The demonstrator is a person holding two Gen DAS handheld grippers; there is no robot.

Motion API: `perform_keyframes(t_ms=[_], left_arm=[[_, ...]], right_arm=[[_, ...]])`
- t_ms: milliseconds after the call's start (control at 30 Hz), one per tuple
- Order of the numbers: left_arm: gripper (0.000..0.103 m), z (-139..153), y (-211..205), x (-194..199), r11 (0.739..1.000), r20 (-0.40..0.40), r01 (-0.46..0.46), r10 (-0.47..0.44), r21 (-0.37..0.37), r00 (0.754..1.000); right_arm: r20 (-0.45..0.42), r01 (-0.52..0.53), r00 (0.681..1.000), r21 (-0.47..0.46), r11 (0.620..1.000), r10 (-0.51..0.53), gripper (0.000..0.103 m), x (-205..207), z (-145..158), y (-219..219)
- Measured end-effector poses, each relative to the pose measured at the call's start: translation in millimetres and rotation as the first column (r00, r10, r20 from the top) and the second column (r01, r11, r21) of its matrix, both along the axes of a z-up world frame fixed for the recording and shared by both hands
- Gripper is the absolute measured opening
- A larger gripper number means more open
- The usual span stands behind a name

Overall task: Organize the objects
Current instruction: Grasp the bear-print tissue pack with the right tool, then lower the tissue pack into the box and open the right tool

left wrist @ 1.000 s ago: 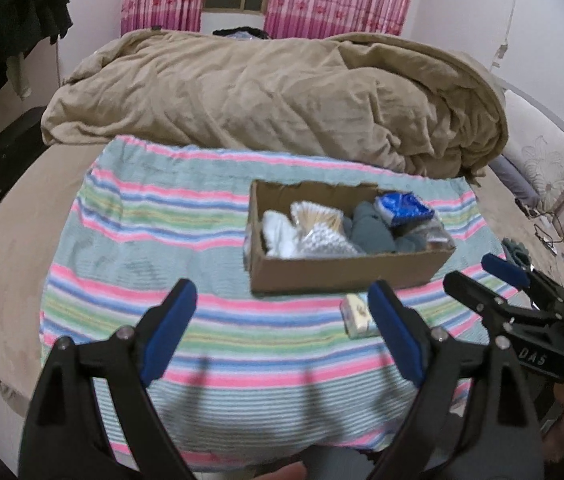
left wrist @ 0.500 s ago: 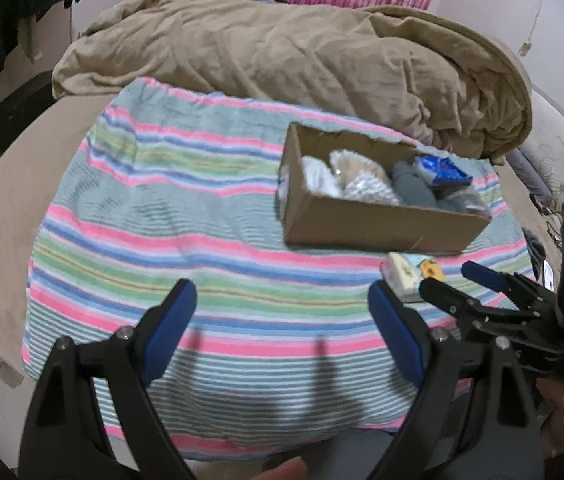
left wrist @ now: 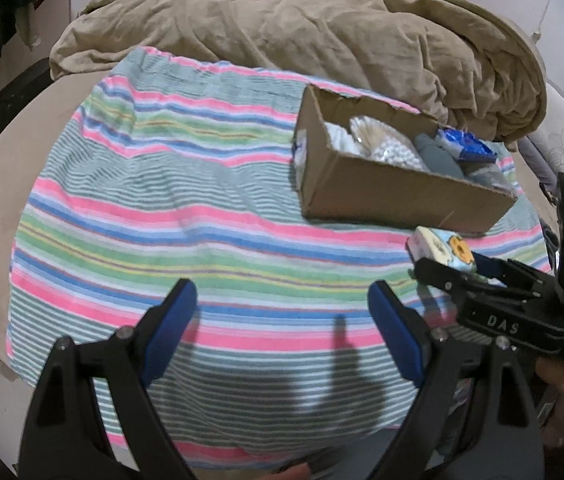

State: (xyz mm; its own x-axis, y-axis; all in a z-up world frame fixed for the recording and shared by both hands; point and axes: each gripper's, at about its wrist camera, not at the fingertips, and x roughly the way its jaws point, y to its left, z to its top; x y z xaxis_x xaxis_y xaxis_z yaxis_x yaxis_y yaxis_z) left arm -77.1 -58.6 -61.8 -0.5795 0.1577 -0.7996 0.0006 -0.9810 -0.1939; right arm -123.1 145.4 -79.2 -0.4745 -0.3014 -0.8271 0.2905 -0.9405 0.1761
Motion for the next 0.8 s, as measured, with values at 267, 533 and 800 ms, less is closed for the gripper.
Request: perform_keyframes(t_ms=[267, 533, 800], left_arm=[[0.089, 18, 2, 0, 1.0, -0.031, 0.012, -0.012, -0.001, 0.999], [0.089, 38, -2, -17, 0.999, -0.076, 0.012, -0.015, -0.033, 0.997], [0.089, 37, -29, -30, 0.999, -0.081, -0.034, 0.033, -0.012, 0.996]], right_arm=[[-0.069, 0.003, 0.998, -0.015, 1.0, -0.004, 0.071, 14, 29, 6], [-0.168, -0.009, 0.986, -0.031, 0.999, 0.003, 0.071, 6, 73, -6], [-0.194, -0.058, 0.98, -0.018, 0.998, 0.053, 0.071, -28, 86, -41]])
